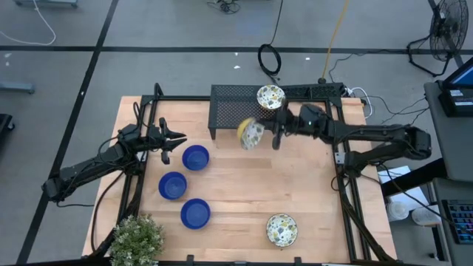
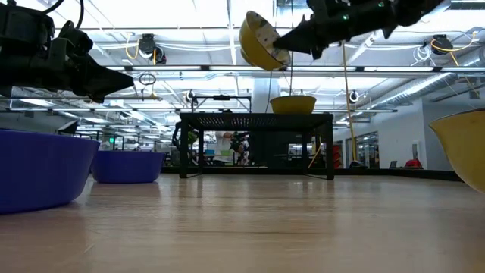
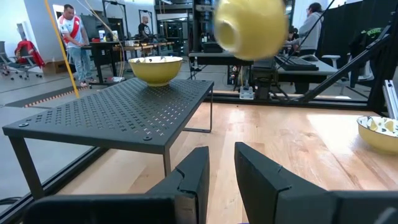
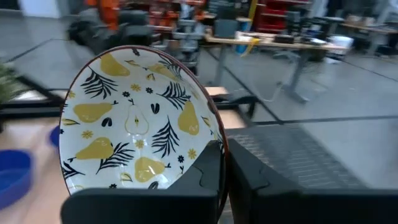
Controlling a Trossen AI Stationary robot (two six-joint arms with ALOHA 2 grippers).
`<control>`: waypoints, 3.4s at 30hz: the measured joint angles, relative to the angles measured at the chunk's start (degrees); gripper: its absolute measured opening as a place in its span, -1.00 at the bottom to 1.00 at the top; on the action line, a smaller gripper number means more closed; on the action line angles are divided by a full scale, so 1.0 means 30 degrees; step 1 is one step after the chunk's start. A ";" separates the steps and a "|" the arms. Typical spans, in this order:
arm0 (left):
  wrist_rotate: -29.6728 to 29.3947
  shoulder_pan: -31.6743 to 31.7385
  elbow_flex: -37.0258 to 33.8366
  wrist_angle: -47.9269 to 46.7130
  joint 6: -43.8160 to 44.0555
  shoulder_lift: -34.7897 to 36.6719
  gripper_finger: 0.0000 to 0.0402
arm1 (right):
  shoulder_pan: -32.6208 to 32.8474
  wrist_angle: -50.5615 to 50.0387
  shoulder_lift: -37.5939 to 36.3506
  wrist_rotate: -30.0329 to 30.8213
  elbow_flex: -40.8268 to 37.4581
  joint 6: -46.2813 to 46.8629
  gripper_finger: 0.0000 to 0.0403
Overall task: Pick & Place Mini bowls
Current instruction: Stack the top white patterned bowl on the white patterned bowl on the shelf
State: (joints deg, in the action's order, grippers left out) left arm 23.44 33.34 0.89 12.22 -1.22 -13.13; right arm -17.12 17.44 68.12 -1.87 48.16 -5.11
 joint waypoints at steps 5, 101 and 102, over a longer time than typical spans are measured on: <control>0.0000 0.0000 0.0000 0.0003 0.0004 0.0004 -0.60 | -0.1935 -0.3701 0.0491 -0.0548 0.3982 -0.0146 -1.00; -0.0006 -0.0004 0.0000 0.0003 0.0000 0.0000 -0.60 | -1.1644 -2.5497 1.0684 -0.5923 1.7762 0.2976 -0.78; -0.0007 0.0000 0.0000 0.0003 0.0004 0.0006 -0.60 | -1.1644 -2.5367 1.0681 -0.5931 1.7762 0.2968 -0.77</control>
State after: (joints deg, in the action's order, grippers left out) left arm 23.42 33.34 0.89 12.23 -1.21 -13.11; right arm -52.05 -58.66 100.16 -19.66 101.45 3.79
